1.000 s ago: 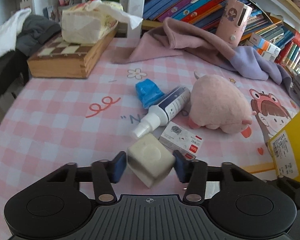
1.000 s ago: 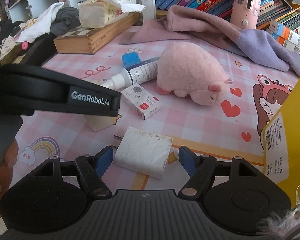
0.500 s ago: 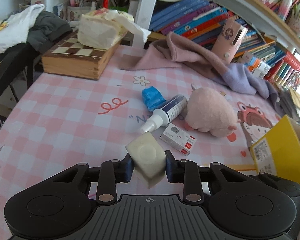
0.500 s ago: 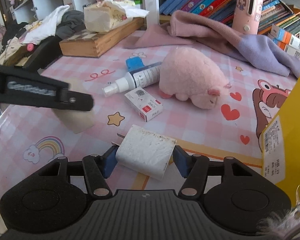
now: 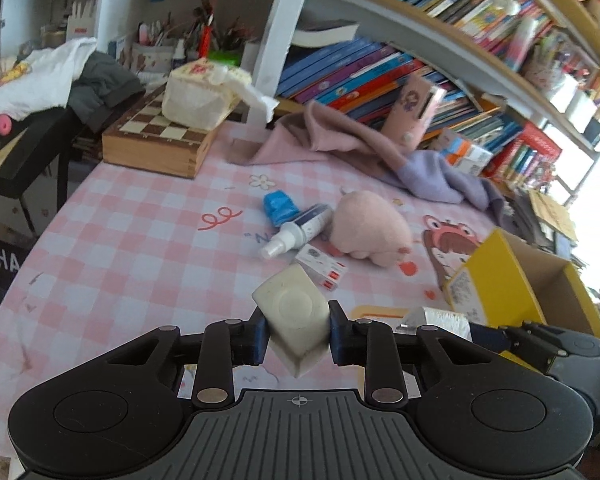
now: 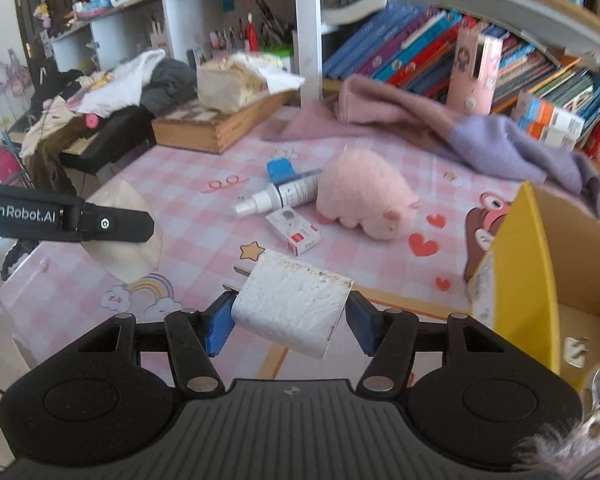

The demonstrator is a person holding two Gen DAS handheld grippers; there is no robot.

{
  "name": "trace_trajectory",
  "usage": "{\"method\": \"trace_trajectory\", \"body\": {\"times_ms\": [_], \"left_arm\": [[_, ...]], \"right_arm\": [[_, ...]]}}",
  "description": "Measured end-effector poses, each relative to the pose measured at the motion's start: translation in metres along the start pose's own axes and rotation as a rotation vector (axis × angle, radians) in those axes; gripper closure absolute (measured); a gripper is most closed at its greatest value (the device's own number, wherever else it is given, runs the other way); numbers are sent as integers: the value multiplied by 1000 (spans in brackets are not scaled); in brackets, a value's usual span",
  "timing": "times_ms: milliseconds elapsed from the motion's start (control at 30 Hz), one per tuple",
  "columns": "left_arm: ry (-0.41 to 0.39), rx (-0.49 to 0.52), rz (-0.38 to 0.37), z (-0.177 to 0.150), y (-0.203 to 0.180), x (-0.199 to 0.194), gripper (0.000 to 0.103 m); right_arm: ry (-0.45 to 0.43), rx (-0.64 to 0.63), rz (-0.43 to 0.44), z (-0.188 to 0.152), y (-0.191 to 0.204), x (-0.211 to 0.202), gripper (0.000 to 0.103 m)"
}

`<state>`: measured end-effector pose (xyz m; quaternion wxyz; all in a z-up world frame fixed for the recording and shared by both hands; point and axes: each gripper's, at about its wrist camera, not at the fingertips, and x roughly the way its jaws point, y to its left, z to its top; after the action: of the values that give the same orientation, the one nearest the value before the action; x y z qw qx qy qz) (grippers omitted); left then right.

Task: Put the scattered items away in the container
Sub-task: 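Carry the cube in the left tool and block in the right over the yellow box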

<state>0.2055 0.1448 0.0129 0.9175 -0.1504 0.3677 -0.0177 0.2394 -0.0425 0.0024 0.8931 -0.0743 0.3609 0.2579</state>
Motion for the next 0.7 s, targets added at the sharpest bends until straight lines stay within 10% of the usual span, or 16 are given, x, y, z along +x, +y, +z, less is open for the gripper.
{"method": "trace_trajectory", "body": {"times_ms": [700], "left_arm": [[-79,-18,-130,-84,-7,-116,77]], "right_arm": [[-52,16,-50,-72,56,-108,45]]}}
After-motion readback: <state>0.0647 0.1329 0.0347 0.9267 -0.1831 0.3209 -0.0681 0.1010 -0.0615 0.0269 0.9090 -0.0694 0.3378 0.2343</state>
